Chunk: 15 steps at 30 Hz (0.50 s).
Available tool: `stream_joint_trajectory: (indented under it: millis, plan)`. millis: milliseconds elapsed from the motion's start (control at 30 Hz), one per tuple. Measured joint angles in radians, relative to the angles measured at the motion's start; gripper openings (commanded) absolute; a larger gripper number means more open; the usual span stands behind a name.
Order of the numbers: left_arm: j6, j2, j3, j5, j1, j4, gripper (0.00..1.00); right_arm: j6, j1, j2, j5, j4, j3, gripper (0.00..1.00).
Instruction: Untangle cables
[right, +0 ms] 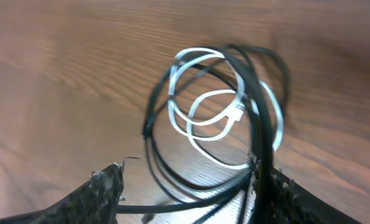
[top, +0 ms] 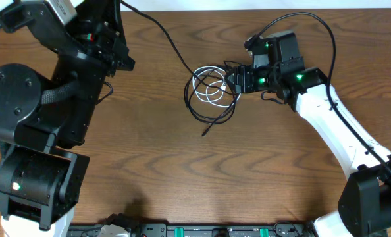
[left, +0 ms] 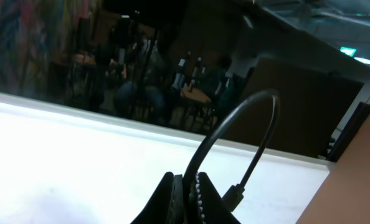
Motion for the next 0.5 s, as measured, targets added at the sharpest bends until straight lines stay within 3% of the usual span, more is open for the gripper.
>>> stream_joint_trajectory:
  millis: [100,233,333,367,500]
  plan:
    - [0.0,0.0,0.0,0.0,0.0,-0.014,0.07,0.021,0.0,0.001,0.055,-0.006,0.0,0.62]
    - [0.0,0.0,0.0,0.0,0.0,-0.053,0.07,0.036,0.0,0.027,0.098,-0.006,0.0,0.46]
    - [0.0,0.0,0.0,0.0,0.0,-0.092,0.07,0.039,0.0,0.078,0.116,-0.006,0.001,0.13]
    - [0.0,0.0,0.0,0.0,0.0,-0.118,0.07,0.034,0.0,0.096,0.119,-0.006,0.001,0.06]
    - [0.0,0.004,0.0,-0.01,0.0,-0.243,0.07,0.015,0.0,0.131,0.126,-0.008,0.001,0.01]
